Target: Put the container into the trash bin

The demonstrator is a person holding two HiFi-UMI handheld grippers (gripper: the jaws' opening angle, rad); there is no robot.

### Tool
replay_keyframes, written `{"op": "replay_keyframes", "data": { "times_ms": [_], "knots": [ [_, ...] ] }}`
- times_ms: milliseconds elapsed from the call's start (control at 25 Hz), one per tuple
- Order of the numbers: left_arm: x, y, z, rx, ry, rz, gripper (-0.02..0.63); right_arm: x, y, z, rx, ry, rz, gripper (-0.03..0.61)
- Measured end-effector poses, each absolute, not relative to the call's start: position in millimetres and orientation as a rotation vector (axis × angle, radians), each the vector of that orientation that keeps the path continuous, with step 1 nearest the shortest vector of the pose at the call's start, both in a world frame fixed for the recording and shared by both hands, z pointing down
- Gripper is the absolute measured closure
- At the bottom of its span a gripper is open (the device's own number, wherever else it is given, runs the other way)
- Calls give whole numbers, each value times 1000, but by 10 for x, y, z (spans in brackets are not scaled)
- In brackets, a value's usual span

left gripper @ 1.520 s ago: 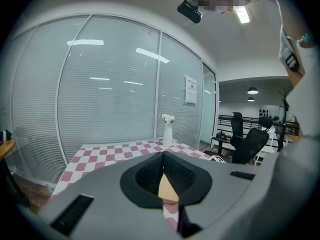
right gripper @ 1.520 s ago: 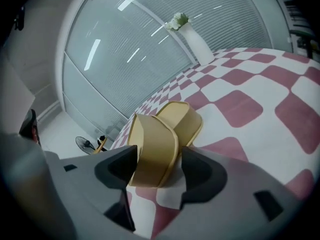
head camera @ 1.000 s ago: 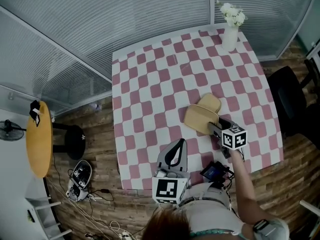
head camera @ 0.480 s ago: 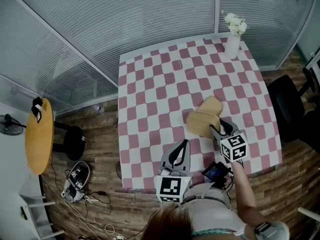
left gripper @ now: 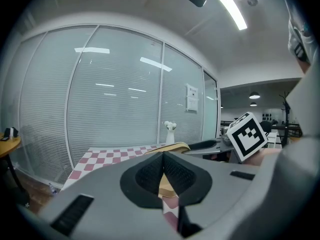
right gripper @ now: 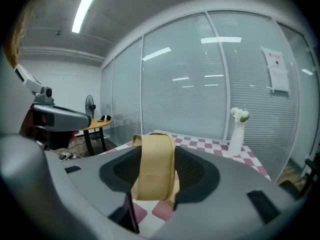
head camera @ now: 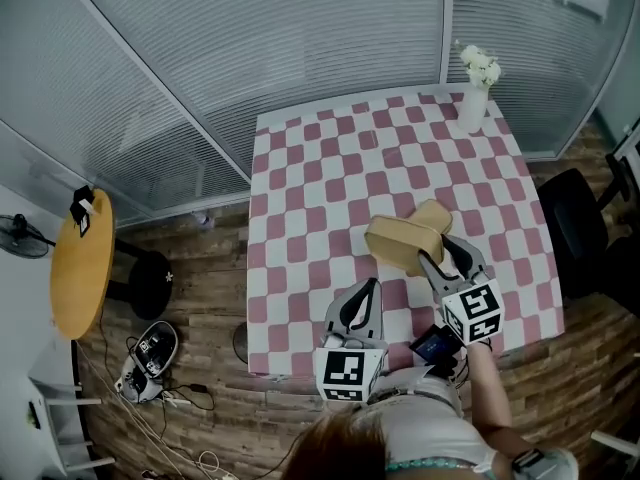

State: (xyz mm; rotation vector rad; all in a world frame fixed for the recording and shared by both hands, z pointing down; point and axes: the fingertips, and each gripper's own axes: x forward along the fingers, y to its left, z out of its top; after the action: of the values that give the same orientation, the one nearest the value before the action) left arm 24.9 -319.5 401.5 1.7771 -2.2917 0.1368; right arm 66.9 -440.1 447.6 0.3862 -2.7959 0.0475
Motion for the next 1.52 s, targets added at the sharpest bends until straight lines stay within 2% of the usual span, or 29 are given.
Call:
{"op": "replay_keyframes", "data": {
  "times_ms": [320, 1000, 1520],
  "knots": [
    [121, -3087, 3829, 1734, -2386, 105, 601, 553, -4176, 3975, 316, -2904, -18, 387],
    [-393, -2313, 3810, 1641, -2457, 27, 601, -87, -3339, 3795, 71, -2969, 29, 387],
    [-1668, -239, 3901, 1384, -2602, 21, 601, -1620, -1320, 3870, -244, -2958, 12, 387]
  ]
}}
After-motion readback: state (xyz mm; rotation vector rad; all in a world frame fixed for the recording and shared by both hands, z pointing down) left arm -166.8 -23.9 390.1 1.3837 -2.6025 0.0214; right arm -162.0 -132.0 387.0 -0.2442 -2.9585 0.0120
